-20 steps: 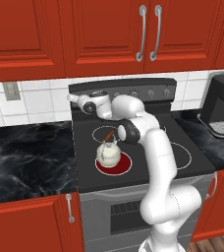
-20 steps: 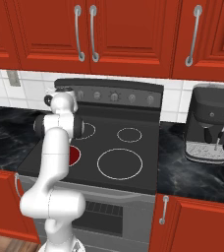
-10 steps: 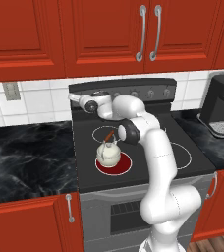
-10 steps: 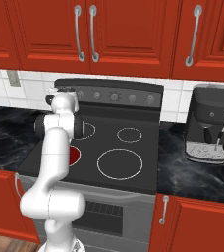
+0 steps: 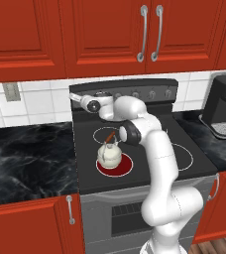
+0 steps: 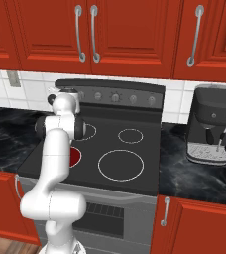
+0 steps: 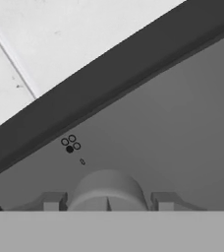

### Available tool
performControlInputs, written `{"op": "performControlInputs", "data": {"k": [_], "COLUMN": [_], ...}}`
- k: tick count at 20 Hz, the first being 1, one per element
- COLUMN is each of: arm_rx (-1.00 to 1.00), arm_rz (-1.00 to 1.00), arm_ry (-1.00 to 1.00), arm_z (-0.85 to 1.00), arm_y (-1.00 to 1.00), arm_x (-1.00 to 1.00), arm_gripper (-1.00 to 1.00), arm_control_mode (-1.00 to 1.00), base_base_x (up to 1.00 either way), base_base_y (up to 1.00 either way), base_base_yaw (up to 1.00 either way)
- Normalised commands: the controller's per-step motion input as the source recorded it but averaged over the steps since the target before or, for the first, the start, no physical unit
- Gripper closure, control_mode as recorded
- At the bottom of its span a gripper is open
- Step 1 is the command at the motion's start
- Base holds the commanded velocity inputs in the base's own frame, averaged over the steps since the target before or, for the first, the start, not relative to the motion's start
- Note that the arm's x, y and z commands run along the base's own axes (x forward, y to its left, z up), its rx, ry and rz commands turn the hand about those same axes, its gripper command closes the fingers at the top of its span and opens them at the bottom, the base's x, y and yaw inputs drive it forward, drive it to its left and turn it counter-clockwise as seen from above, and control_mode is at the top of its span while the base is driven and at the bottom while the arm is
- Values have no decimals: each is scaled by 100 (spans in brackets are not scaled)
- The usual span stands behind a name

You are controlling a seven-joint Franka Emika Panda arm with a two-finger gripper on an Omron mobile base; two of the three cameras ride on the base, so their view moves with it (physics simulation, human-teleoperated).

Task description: Lower the heat of the kettle.

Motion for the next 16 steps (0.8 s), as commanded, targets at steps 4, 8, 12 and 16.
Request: {"op": "performControlInputs", "data": {"k": [4,8,12,16], "arm_rx": [10,10,11,11], "arm_rz": [0,0,0,0], "arm_ry": [0,0,0,0], "arm_z": [0,0,0,0], "arm_y": [0,0,0,0], "arm_x": [-10,-10,-13,-11], "arm_gripper": [100,100,100,100], "arm_control_mode": [-100,-100,-100,-100], "base_base_x": [0,0,0,0], "base_base_y": [0,0,0,0], "base_base_yaw": [0,0,0,0]}}
